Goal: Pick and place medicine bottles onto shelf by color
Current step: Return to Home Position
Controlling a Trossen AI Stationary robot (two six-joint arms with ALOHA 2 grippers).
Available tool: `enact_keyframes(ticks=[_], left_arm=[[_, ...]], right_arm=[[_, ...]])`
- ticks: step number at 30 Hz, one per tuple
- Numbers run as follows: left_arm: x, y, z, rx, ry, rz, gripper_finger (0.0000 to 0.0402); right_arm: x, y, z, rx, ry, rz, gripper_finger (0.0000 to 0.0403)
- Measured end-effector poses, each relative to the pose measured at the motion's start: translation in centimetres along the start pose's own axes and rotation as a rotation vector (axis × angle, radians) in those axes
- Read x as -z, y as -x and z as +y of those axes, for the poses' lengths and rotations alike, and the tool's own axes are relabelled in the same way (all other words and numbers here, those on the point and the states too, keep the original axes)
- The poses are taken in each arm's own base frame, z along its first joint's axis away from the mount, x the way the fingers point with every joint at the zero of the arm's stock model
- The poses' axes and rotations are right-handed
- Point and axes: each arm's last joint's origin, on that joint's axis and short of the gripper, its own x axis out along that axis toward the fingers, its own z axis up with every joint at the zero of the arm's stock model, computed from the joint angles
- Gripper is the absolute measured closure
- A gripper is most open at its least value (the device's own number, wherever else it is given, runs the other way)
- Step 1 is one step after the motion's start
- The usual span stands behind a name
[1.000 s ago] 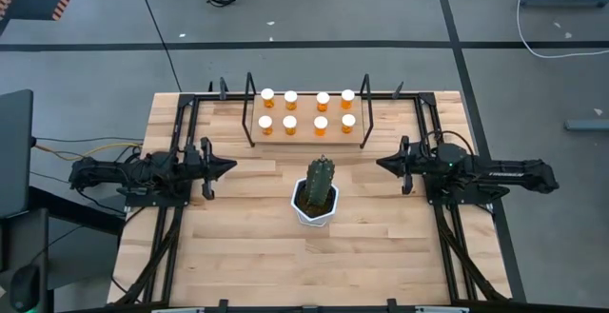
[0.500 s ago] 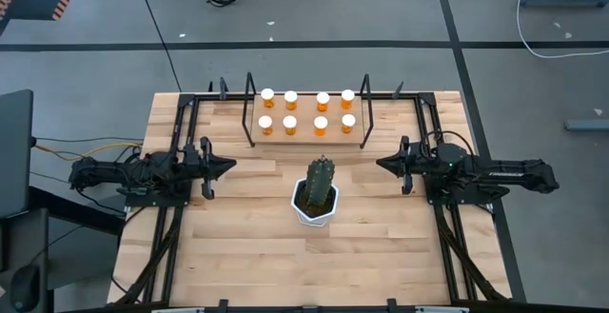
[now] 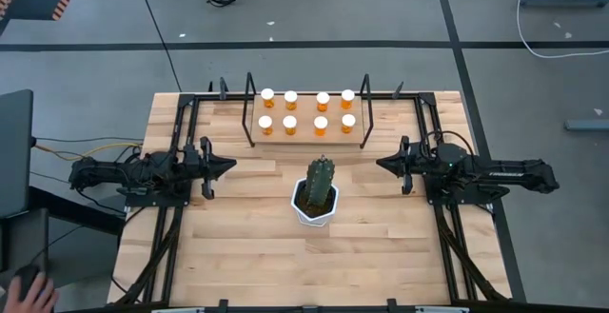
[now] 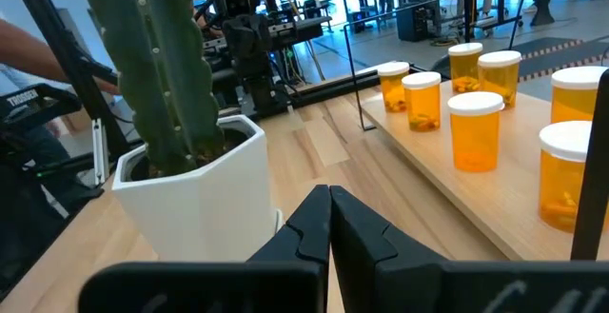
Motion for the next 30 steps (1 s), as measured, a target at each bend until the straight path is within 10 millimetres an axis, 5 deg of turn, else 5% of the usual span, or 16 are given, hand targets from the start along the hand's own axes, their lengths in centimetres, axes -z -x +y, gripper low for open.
enact_keyframes(ticks=[30], left_arm=[[-0.02, 0.0, 0.0, 0.001, 0.0, -0.001, 0.0378]], right_arm=[[0.01, 0.0, -0.01, 0.001, 0.0, 0.0, 0.0389]])
